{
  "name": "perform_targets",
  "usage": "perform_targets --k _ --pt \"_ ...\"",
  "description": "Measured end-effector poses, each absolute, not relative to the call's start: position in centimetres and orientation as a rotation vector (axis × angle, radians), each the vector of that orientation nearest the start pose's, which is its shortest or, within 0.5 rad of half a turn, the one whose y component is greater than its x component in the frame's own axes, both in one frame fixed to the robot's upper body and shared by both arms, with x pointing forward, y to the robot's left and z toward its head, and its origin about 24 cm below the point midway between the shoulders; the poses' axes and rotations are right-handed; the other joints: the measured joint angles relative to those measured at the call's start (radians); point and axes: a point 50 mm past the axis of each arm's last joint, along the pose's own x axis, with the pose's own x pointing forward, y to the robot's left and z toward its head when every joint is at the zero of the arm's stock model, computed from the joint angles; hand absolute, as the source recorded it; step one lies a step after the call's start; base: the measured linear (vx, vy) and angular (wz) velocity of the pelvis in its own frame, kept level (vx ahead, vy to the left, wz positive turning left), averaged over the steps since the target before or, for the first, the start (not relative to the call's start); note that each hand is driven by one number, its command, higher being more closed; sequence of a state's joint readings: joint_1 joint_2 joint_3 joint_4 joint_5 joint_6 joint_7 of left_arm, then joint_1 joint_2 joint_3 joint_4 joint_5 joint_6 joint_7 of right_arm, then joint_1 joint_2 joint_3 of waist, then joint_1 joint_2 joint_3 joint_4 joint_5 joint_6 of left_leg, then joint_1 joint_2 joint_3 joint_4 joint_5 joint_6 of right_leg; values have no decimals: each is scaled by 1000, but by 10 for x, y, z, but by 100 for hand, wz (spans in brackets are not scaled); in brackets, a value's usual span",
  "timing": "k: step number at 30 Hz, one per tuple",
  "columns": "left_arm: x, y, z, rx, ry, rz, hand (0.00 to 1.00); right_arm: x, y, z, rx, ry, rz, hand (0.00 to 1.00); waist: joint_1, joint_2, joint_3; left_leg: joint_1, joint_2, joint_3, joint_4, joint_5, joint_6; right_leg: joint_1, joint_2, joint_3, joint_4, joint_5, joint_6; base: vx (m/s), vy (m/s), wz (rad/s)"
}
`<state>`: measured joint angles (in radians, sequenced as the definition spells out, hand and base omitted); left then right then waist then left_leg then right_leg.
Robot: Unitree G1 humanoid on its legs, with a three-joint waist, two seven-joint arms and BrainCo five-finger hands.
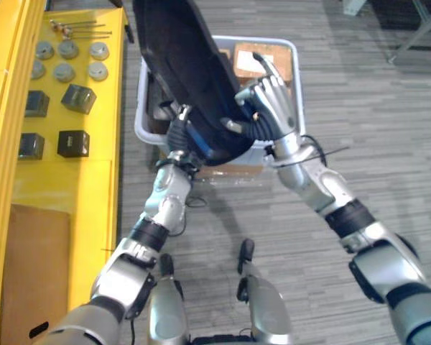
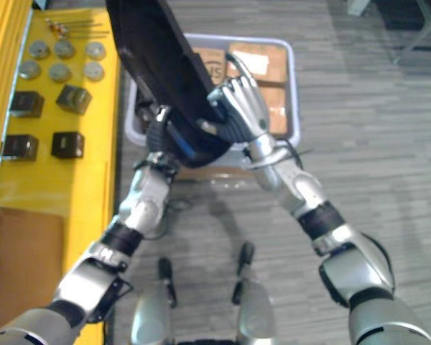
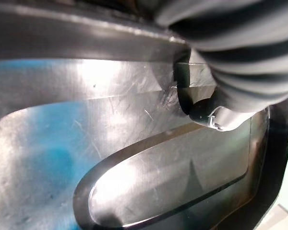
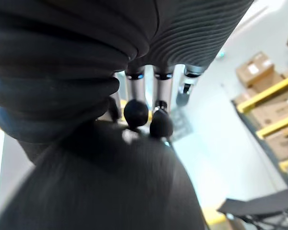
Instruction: Walk over and take plastic housings, then place them on the shelf
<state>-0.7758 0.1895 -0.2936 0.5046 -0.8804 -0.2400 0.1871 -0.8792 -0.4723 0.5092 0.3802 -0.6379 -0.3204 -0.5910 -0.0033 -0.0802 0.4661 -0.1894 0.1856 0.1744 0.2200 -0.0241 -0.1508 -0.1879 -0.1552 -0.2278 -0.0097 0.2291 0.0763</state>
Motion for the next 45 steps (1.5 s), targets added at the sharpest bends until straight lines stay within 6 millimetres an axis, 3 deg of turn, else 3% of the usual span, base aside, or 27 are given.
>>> perform_targets --k 7,12,19,26,29,31,35,38,42,45 --pt "371 112 174 -416 -323 46 100 347 -93 216 -1038 -1054 -16 0 7 0 0 -1 0 0 1 0 0 0 1 0 -1 1 0 0 0 0" --pt "370 125 178 -367 -357 251 100 347 -91 218 -936 -1032 -33 0 13 0 0 -2 1 0 7 -2 0 0 2 1 -2 2 0 0 0 -1" --pt "368 153 176 -368 -365 506 100 336 -107 251 -642 -1107 -223 0 16 0 0 -5 6 2 35 -19 0 6 5 7 -4 4 1 -9 16 -3" --pt "363 170 177 -330 -391 682 100 322 -129 265 -466 -1179 -398 0 13 0 0 -2 5 6 33 -19 0 6 4 10 -5 6 1 2 9 0" --pt "357 183 164 -281 -378 770 100 304 -141 282 -356 -1277 -489 0 8 0 0 11 5 22 28 -21 0 7 4 22 -5 6 2 5 31 -11" --pt "353 191 152 -270 -350 805 100 298 -149 282 -288 -1273 -506 0 4 4 -2 21 4 31 31 -28 1 13 4 36 -7 7 4 6 43 -14" --pt "342 197 129 -267 -326 824 100 293 -183 243 -201 -1071 -519 0 -2 9 -46 20 1 36 28 -34 2 15 2 38 -23 7 9 9 28 -2" --pt "316 193 116 -358 -379 808 100 284 -214 179 -61 -774 -520 0 -9 29 -109 47 -7 52 -7 -34 2 21 -3 40 -30 0 19 63 42 -7" --pt "277 188 120 -358 -528 734 100 251 -245 114 71 -527 -567 0 -19 83 -170 112 -14 58 -59 -35 1 65 -5 37 -36 -25 31 87 29 -1" --pt "260 190 131 -353 -627 673 100 234 -258 96 156 -487 -572 0 -24 108 -220 156 -19 71 -96 -33 -2 94 -5 37 -49 -31 34 77 15 -4"
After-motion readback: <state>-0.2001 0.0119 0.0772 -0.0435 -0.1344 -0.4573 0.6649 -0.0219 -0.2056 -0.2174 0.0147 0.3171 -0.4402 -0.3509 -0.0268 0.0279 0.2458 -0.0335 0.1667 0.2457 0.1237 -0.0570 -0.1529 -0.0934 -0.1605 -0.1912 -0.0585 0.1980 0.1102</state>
